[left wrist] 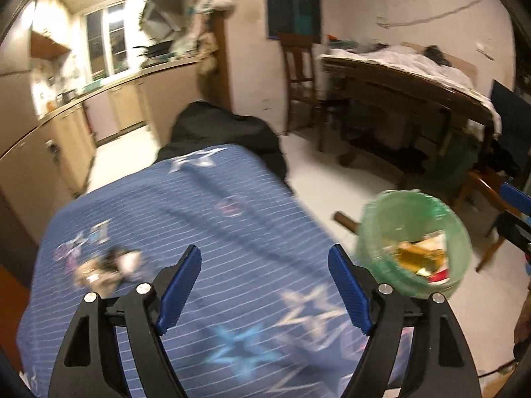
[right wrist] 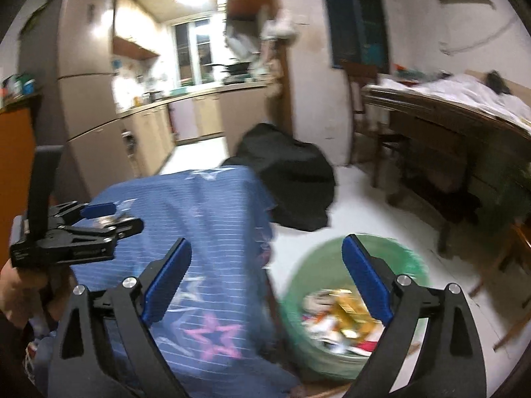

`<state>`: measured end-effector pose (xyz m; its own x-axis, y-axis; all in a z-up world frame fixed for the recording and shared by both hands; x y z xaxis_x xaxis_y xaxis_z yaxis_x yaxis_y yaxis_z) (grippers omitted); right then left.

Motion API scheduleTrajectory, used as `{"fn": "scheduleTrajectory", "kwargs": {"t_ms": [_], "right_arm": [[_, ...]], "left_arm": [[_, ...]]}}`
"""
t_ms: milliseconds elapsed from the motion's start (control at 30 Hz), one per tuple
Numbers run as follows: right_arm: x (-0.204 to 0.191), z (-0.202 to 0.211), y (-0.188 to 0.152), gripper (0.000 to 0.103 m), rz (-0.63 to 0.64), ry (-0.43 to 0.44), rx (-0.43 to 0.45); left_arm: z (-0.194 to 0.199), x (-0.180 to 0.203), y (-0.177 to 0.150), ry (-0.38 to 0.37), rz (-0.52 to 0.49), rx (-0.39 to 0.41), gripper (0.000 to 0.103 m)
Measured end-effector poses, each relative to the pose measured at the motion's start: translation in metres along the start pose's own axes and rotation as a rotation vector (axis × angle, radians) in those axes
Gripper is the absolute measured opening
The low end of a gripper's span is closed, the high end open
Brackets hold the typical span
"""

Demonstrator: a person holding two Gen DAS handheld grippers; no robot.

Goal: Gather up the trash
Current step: 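Move both tools back from the bin to the remaining bed items, then grasp the clear plastic bag of grains with the left gripper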

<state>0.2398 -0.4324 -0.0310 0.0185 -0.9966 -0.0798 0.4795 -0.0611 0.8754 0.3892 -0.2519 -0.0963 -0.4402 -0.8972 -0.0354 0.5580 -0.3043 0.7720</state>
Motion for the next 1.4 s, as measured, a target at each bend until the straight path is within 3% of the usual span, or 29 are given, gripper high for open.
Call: {"fn": "scheduleTrajectory", "kwargs": {"t_ms": [267, 433, 533, 700, 833, 967, 1000, 1067, 1133, 1233, 1400], "right_arm": [[-0.105, -0.045, 0.005, 0.091, 0.125, 0.157, -0.066], [-0.152, -0.073, -0.004, 0.092, 0.196, 0.225, -0.128], [-0.175, -0.091, -0.009, 0.092, 0.234, 0.251, -0.163], [-0.2, -0.117, -0.017, 0.092, 0.237, 0.29, -0.215], [-0.213, -0.135, -0.02, 0.092, 0.229, 0.304, -0.239], [-0.221, -0.147, -0.021, 0.092, 0.23, 0.311, -0.254], [-0.223, -0.15, -0.02, 0.092, 0.234, 0.317, -0.257], [-0.227, -0.157, -0.017, 0.092, 0.243, 0.333, -0.263], [-0.234, -0.167, -0.014, 0.092, 0.251, 0.355, -0.275], [-0.248, -0.184, -0.009, 0.082, 0.274, 0.386, -0.299], [-0.288, -0.22, -0.015, 0.079, 0.41, 0.427, -0.371]], "left_arm": [[0.019, -0.121, -0.028, 0.1, 0.091, -0.011, 0.079], [0.014, -0.227, -0.066, 0.174, 0.21, -0.076, 0.083], [0.004, -0.274, -0.088, 0.16, 0.276, -0.121, 0.084], [-0.016, -0.29, -0.091, 0.064, 0.34, -0.141, 0.088], [-0.038, -0.287, -0.08, 0.04, 0.415, -0.157, 0.092], [-0.062, -0.289, -0.08, 0.104, 0.434, -0.2, 0.09], [-0.062, -0.287, -0.078, 0.09, 0.451, -0.194, 0.086], [-0.062, -0.29, -0.084, 0.043, 0.502, -0.199, 0.053], [-0.057, -0.295, -0.085, 0.058, 0.513, -0.186, 0.049], [-0.044, -0.301, -0.09, 0.065, 0.516, -0.174, 0.047], [-0.015, -0.32, -0.102, 0.091, 0.512, -0.154, 0.046]]}}
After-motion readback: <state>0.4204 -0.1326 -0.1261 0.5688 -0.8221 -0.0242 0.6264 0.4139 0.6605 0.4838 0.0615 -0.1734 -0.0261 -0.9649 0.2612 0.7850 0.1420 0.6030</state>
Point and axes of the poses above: each gripper's, at about its wrist camera, not at the fingertips, and z roughly against the way its jaws point, x to its right, y to its top, the point moved 8 cm from there along -z, roughly the way its jaws point, and after that the axes turned 1 degree about -y, right-handed, at the moved point
